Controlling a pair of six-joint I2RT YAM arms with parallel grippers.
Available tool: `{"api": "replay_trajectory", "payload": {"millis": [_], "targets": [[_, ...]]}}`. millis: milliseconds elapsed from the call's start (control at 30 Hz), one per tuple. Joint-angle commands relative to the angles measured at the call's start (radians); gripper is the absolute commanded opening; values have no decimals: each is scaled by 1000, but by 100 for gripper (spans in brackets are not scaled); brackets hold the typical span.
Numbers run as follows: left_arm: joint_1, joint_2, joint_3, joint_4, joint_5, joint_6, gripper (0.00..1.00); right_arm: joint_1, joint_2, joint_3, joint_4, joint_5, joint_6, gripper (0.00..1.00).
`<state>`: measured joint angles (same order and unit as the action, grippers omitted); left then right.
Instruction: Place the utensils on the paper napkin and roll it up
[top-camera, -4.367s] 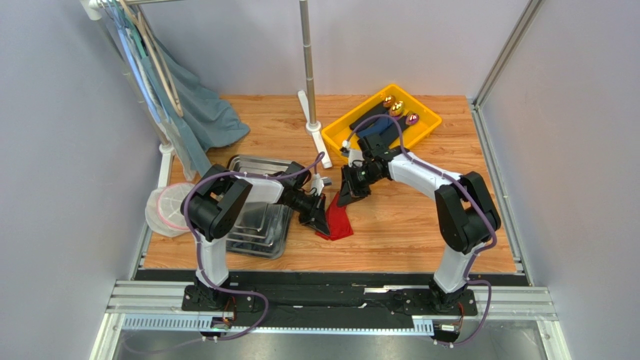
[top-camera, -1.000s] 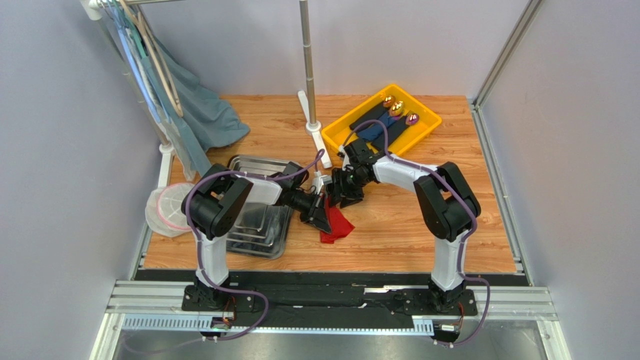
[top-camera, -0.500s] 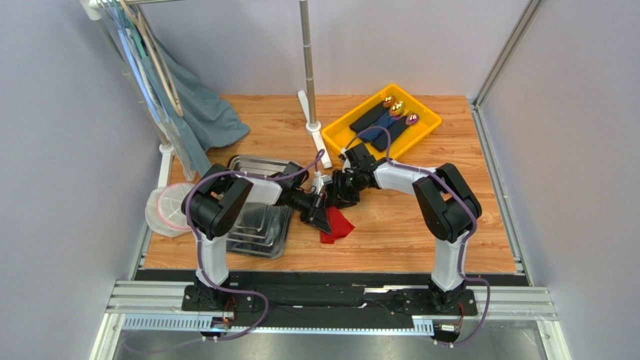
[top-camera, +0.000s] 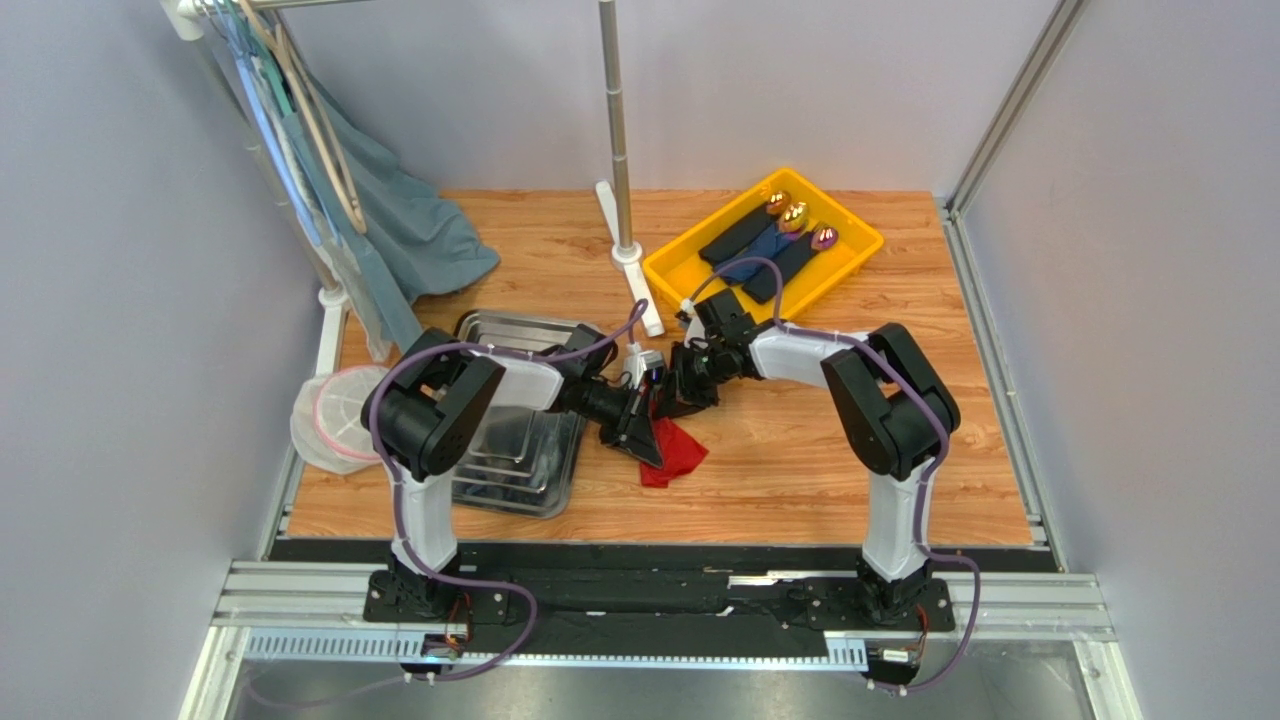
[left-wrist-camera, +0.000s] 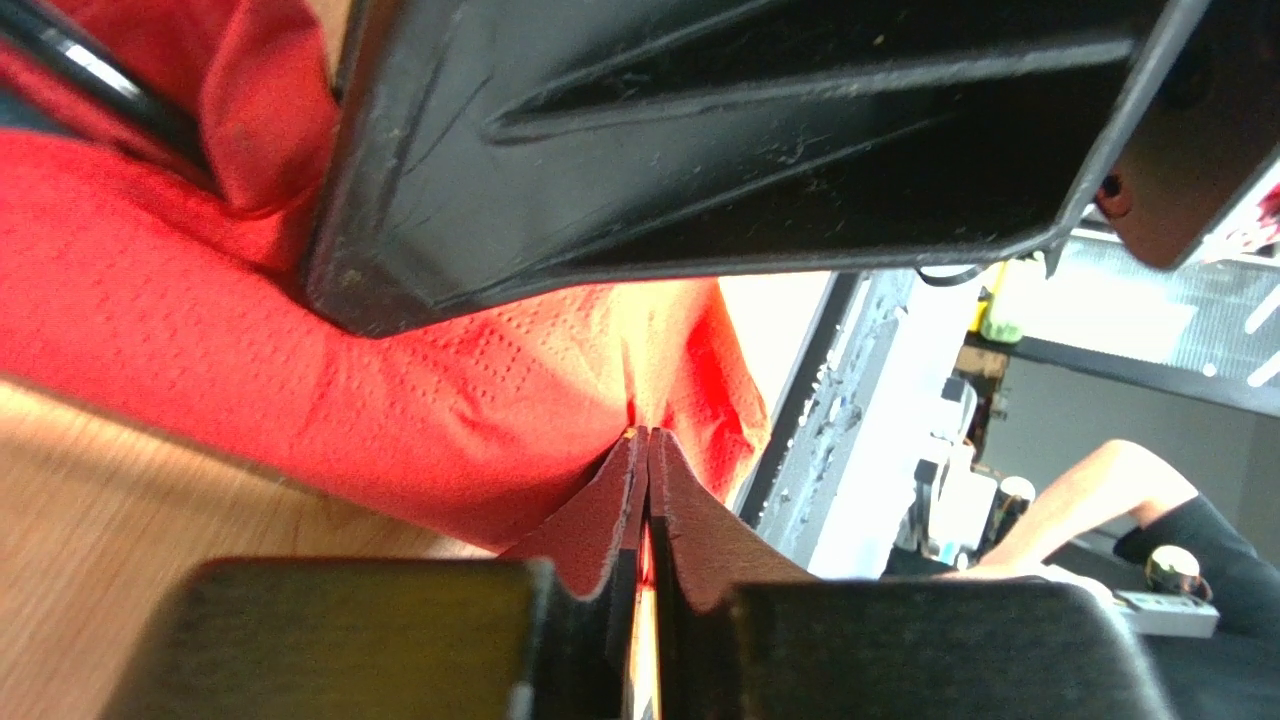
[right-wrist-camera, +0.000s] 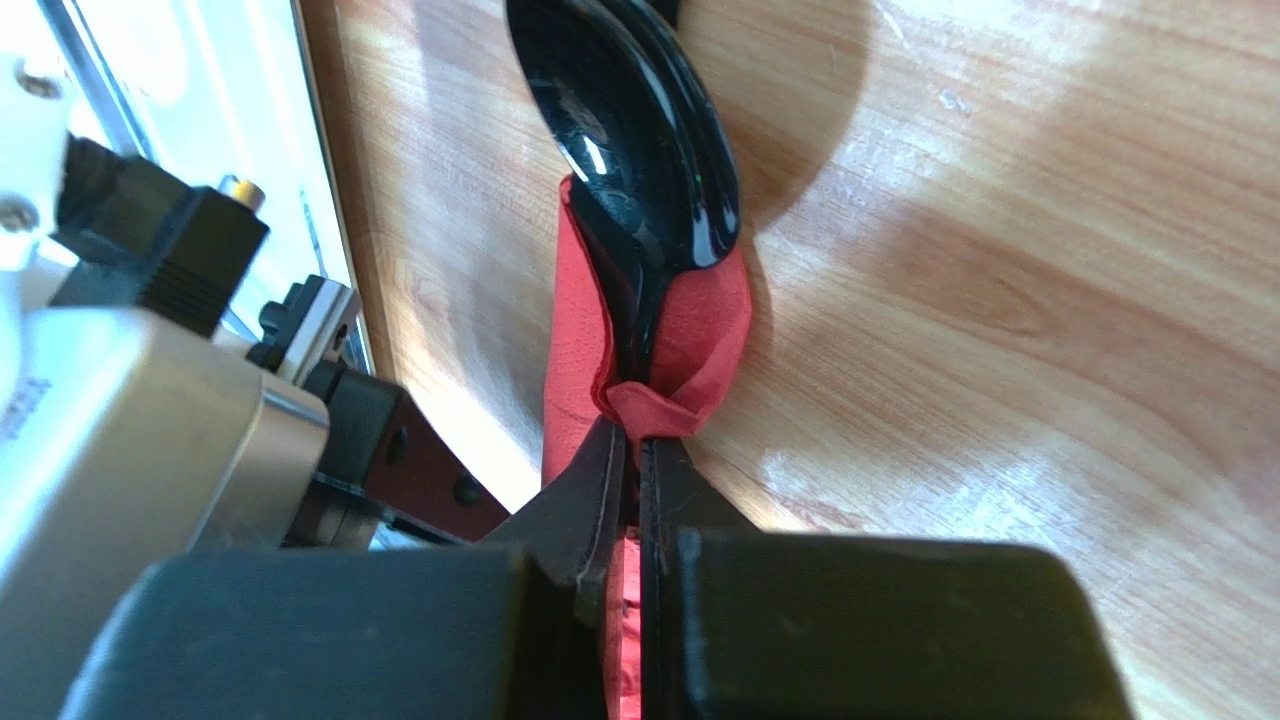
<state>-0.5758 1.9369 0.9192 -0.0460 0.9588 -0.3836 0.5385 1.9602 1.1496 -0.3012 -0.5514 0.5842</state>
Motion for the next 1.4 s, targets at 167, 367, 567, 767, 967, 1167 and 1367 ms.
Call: {"api": "replay_trajectory", "payload": {"millis": [167, 367, 567, 767, 967, 1167, 1367], "targets": [[17, -222, 62, -132, -140, 32, 35, -54, -64, -21, 37, -59, -63, 0], [68, -380, 99, -288, -183, 92, 50, -66, -106, -39, 92, -108, -38, 0], [114, -524, 107, -373, -303, 187, 66, -75, -142, -45, 126, -145, -21, 0], [149, -602, 133, -423, -445, 238, 75, -87, -159, -11, 126, -199, -26, 0], [198, -679, 156, -401, -500, 214, 76, -95, -194, 73, 53, -258, -98, 0], [220, -826, 124, -212, -426, 161, 99, -95, -276, 238, -117, -312, -266, 0], [295, -881, 127, -163, -178, 2, 99, -94, -369, 344, -205, -383, -353, 0]]}}
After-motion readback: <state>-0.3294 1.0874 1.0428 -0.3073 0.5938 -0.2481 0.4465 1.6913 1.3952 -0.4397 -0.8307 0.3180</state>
